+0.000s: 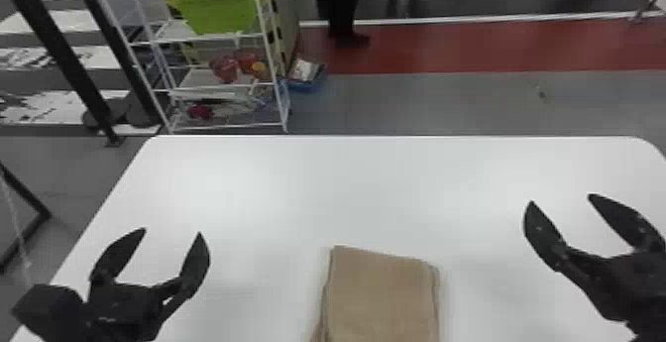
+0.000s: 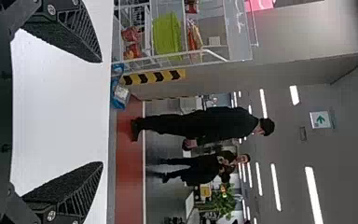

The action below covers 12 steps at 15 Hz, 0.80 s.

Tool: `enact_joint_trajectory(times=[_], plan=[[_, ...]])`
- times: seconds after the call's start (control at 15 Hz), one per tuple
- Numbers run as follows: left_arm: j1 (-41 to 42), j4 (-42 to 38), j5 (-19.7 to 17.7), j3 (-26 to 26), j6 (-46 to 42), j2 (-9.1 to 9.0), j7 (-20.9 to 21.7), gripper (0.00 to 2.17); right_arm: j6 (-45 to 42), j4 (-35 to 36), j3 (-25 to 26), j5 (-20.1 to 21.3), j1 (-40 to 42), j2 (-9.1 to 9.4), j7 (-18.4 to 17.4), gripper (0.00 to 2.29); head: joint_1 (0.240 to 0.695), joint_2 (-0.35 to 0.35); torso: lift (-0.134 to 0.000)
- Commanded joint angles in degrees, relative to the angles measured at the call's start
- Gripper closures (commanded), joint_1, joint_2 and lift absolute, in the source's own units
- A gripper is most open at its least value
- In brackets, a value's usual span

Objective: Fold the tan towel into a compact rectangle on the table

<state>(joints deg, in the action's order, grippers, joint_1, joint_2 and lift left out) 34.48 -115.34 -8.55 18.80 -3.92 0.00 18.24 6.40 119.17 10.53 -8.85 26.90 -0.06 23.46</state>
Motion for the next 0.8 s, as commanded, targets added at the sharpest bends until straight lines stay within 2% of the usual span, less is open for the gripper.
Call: enact_joint_trajectory(times=[0.0, 0.73], plan=[[0.24, -0.32, 0.03, 0.54, 0.19, -0.15, 0.05, 0.06, -0.81, -0.69, -0.34, -0.29, -0.36, -0.03, 0.01, 0.11, 0.695, 0.135, -0.123], [1.3, -1.64, -0.15, 0.89, 0.19, -0.15, 0.05, 0.06, -2.21, -1.05, -1.66, -0.29, -0.01, 0.11, 0.01, 0.11, 0.695, 0.164, -0.123]])
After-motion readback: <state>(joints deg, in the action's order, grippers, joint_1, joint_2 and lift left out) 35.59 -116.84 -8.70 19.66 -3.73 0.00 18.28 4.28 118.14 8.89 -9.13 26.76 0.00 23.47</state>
